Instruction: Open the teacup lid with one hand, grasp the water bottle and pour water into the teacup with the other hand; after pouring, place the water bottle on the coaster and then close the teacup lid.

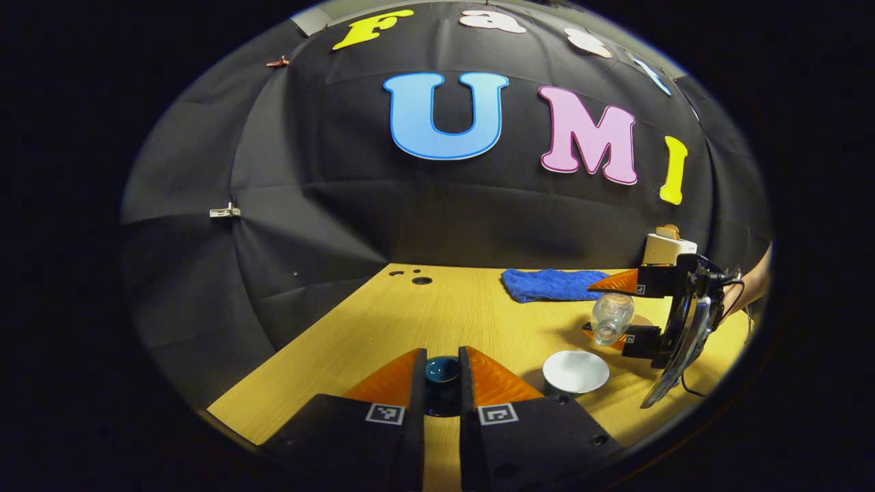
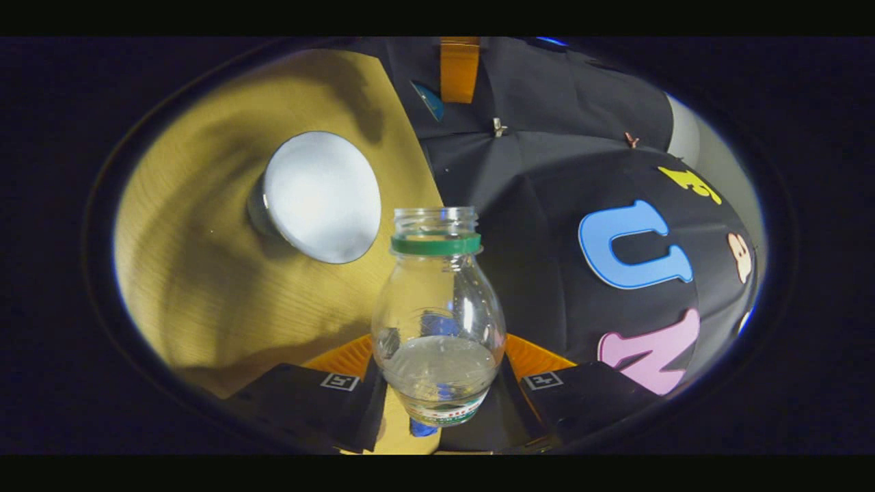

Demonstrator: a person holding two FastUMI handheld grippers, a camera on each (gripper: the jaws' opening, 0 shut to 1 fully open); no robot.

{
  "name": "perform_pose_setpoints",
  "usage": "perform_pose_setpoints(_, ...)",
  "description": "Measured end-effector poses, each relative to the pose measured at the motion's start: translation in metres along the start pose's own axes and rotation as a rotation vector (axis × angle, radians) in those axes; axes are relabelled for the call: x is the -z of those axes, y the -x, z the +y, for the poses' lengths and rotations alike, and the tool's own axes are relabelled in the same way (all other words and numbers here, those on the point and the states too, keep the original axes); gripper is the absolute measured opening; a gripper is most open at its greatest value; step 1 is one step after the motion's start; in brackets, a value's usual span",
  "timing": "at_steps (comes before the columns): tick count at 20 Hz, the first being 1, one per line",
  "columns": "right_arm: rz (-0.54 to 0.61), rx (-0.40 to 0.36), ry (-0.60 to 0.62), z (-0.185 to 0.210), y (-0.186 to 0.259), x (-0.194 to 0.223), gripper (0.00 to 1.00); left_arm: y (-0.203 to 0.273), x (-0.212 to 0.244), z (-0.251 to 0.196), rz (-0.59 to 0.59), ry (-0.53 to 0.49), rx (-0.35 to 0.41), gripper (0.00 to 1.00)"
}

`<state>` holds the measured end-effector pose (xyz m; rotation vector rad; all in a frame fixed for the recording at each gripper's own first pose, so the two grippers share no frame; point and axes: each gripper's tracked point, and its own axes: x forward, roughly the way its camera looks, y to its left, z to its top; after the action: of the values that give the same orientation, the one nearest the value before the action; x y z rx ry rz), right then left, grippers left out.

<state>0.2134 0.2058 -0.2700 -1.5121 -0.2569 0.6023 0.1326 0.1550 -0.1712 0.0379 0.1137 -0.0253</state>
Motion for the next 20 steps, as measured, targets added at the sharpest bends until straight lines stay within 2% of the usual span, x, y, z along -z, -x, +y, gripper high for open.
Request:
perform_pose_setpoints(10, -0.085, -0.038, 0.135, -0.002, -0.013, -0.015, 0.72, 0.009, 0.008, 0.003, 0.01, 0.02, -0.019, 0.24)
perform_pose_setpoints(20, -0.129, -0.053, 0.215, 0.001, -0.02, -0.019, 0.71, 0.016, 0.012, 0.01, 0.021, 0.021, -0.041, 0.24)
